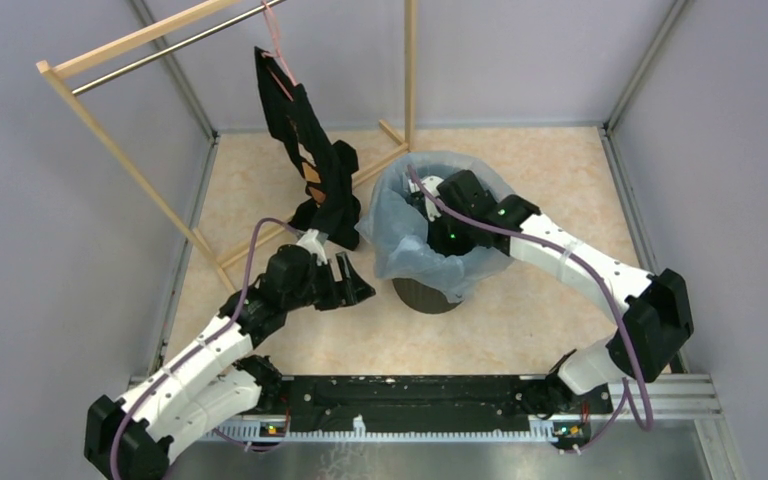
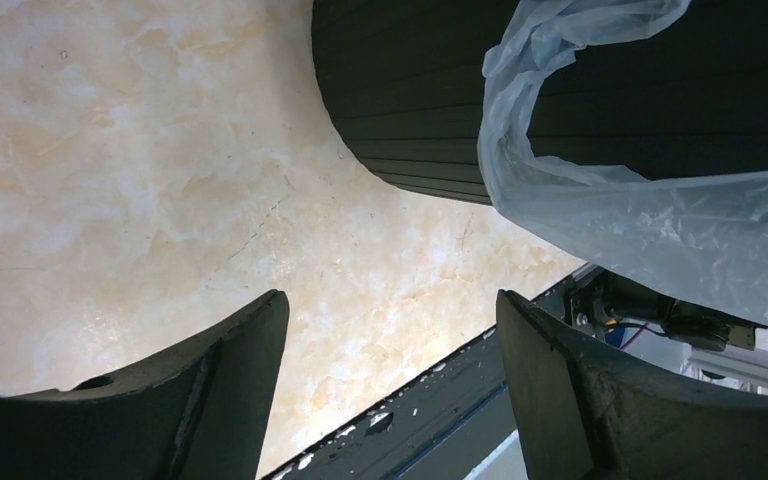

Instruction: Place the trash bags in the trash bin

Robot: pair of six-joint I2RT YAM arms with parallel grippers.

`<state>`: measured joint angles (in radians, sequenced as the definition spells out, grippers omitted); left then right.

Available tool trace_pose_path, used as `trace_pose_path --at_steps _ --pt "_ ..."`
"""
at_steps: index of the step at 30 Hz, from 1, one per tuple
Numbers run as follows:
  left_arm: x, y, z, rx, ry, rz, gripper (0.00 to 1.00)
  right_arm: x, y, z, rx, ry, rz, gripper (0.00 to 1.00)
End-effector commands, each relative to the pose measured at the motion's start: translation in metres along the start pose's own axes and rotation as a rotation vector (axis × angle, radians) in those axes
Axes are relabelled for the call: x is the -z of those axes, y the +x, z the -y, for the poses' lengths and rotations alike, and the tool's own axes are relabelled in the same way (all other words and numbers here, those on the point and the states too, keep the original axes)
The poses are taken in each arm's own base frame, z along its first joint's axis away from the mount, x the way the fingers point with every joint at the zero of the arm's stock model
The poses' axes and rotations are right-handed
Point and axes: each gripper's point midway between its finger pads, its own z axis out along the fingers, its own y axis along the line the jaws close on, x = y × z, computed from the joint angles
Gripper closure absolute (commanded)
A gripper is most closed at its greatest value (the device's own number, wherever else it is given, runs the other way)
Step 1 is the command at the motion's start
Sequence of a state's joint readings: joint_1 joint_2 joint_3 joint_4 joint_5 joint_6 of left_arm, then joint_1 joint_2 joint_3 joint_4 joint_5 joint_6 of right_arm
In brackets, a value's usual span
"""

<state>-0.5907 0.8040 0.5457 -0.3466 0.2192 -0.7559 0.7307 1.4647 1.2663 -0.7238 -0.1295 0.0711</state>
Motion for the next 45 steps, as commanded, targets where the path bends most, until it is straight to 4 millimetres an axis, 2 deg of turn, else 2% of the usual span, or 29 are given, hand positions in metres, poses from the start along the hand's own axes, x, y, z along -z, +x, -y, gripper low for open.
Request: trace_pose_path --at_steps 1,6,9,12,16,19,24,28,30,32,33,35,37,39,41,43,45 --pt "0.014 -0.018 0.024 -0.040 0.069 0.054 0.18 0.005 -0.011 -0.003 -0.002 -0.011 0.031 0.29" --pt "0.034 -0.035 0.047 -0.090 0.167 0.156 0.20 -0.006 0.000 -0.003 -0.001 -0.015 0.006 0.30" --pt "0.040 -0.046 0.059 -0.081 0.206 0.202 0.23 -0.012 0.006 -0.004 0.015 -0.023 -0.017 0.40" --pt "0.042 -0.053 0.076 -0.067 0.272 0.216 0.23 -0.027 0.016 -0.001 0.031 -0.012 -0.050 0.56" --pt "0.033 -0.062 0.089 -0.061 0.317 0.206 0.21 -0.037 0.026 0.000 0.034 0.023 -0.121 0.59" --pt "0.013 -0.061 0.073 -0.020 0.226 0.172 0.21 -0.027 0.016 -0.010 0.039 0.011 -0.082 0.57" --pt "-0.021 -0.047 0.042 0.010 0.126 0.120 0.23 -0.006 0.002 -0.020 0.017 -0.021 -0.010 0.43" --pt "-0.036 -0.041 0.031 0.021 0.099 0.097 0.26 0.001 -0.002 -0.032 -0.002 -0.085 0.030 0.29" --pt "-0.039 -0.039 0.030 0.021 0.099 0.090 0.26 0.003 -0.006 -0.036 -0.033 -0.116 0.059 0.26" --pt "-0.040 -0.038 0.028 0.020 0.095 0.088 0.26 0.005 -0.011 -0.031 -0.065 -0.100 0.082 0.27" --pt "-0.040 -0.038 0.028 0.018 0.093 0.088 0.26 0.007 -0.013 -0.025 -0.073 -0.073 0.095 0.33" --pt "-0.040 -0.037 0.026 0.017 0.086 0.083 0.26 0.014 -0.018 -0.017 -0.075 -0.028 0.123 0.50" --pt "-0.040 -0.035 0.025 0.017 0.084 0.075 0.26 0.026 -0.027 -0.019 -0.066 -0.040 0.160 0.60" --pt "-0.040 -0.032 0.023 0.017 0.083 0.071 0.26 0.036 -0.037 -0.026 -0.062 -0.072 0.196 0.62" --pt "-0.041 -0.030 0.021 0.019 0.079 0.067 0.26 0.042 -0.043 -0.028 -0.062 -0.079 0.217 0.51" --pt "-0.042 -0.028 0.019 0.023 0.076 0.062 0.26 0.045 -0.044 -0.024 -0.066 -0.052 0.230 0.36" --pt "-0.043 -0.025 0.019 0.027 0.078 0.054 0.26 0.043 -0.042 -0.020 -0.069 -0.033 0.238 0.29"
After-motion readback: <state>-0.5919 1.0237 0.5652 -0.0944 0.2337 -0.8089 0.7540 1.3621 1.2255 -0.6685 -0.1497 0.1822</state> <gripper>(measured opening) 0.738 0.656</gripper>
